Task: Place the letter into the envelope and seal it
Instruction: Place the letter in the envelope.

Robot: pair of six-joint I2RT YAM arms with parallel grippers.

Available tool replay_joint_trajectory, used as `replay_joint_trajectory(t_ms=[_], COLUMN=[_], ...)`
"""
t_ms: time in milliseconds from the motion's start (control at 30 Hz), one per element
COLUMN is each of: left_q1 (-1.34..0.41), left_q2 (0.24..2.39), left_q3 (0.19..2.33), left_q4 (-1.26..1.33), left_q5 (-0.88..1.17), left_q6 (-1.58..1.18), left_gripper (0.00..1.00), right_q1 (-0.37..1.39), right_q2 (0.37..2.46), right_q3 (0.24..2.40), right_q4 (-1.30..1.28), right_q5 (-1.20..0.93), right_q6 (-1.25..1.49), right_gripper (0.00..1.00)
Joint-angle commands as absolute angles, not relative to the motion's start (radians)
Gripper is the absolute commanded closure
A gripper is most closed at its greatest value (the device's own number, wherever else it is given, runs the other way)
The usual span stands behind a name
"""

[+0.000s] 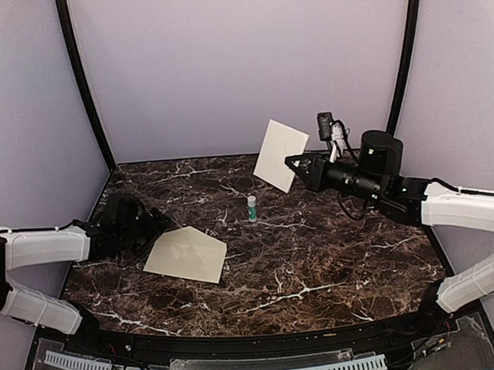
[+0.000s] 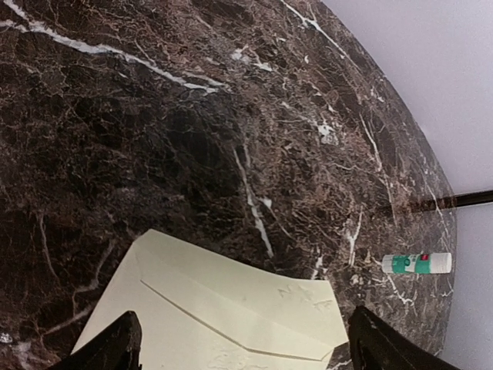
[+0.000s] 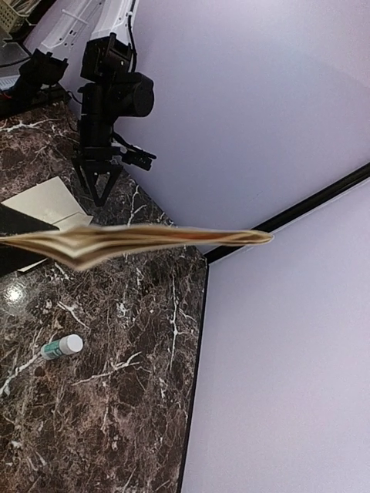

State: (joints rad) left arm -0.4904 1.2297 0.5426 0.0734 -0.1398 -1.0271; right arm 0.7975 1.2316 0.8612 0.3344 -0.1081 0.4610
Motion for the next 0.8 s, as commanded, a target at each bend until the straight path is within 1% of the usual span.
replay_joint_trajectory(t_ms=[0, 367, 600, 767], left_q1=[-0.437, -0.357, -0.351, -0.351], left_q2=[1.318, 1.482, 1.55, 1.579], left_q3=[0.585, 0.603, 0.609, 0.626], left_q4=[0.121, 0.254, 0.334, 0.345], left_q5=[-0.09, -0.047, 0.053, 0.071], left_q6=[-0.888, -0.782, -0.756, -0.717], left_gripper=[0.09, 0.1, 0.1, 0.09], right_q1=[0.792, 0.792, 0.792, 0.792], right_q2=[1.213, 1.226, 1.242, 1.259], right_q3=[0.845, 0.846, 0.857, 0.866], right_q4=[0.345, 0.329, 0.324, 0.324], right_q5=[-0.11, -0.104, -0.107, -0.118], right_q6=[0.455, 0.459, 0.459, 0.463], right_gripper=[1.0, 1.0, 1.0, 1.0])
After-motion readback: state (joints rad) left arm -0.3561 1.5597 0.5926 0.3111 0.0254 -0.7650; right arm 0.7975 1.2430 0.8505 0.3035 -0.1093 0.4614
